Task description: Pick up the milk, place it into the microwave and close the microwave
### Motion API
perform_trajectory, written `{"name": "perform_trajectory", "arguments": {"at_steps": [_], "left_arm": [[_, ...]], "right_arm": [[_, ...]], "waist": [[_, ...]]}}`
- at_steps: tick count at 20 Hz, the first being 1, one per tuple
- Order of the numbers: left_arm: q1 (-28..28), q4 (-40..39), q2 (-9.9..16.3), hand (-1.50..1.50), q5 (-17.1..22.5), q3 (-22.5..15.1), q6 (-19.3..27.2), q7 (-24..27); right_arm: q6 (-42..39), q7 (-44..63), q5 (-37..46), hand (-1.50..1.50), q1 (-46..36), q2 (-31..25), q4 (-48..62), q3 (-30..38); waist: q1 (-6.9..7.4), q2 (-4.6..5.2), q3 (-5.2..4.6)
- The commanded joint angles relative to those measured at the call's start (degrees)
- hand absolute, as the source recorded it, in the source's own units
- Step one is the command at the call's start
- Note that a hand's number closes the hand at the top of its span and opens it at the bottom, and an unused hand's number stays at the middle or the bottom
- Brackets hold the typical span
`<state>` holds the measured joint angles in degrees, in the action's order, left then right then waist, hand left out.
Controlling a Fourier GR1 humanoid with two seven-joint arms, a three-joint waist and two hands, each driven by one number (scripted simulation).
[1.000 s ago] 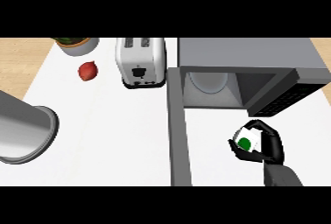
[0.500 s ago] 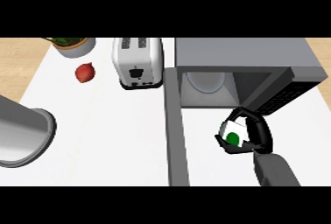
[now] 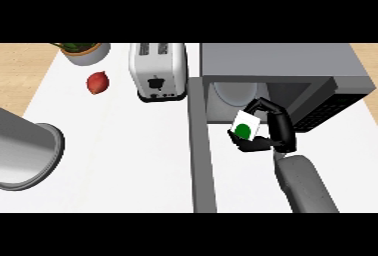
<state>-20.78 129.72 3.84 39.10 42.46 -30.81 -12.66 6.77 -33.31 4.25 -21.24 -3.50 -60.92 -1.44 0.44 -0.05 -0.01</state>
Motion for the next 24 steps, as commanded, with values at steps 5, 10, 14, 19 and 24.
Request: {"name": "perform_trajectory", "arguments": {"at_steps": [5, 10, 14, 19, 24], "left_arm": [[1.52, -0.76, -1.78, -1.50, -2.86, -0.88, -0.70, 0.38], [-0.04, -4.14, -2.84, -1.50, -3.63, 0.71, -5.60, 4.26], [1.58, -4.42, 1.06, -1.50, -0.15, 1.06, -3.82, 1.24], [3.34, -6.75, -0.95, -1.50, -4.04, -1.05, -5.44, 3.25], [4.74, -6.68, 1.63, -1.50, -2.75, -0.90, -4.28, 1.51]], "right_arm": [[6.43, 7.53, 7.11, 1.50, -15.54, -1.63, 10.25, 0.87], [12.72, 6.91, 10.79, 1.50, -25.86, -0.56, 24.27, 2.81], [17.01, 2.84, 12.47, 1.50, -30.68, -1.98, 35.30, 5.19], [21.56, 2.70, 12.44, 1.50, -36.69, -2.03, 42.33, 7.75], [27.03, 0.29, 12.76, 1.50, -37.83, -5.40, 45.54, 9.65]], "waist": [[0.55, 0.26, 0.00], [1.58, 0.49, 0.00], [2.42, 0.93, 0.06], [3.04, 1.32, 0.05], [4.60, 2.33, 0.15]]}}
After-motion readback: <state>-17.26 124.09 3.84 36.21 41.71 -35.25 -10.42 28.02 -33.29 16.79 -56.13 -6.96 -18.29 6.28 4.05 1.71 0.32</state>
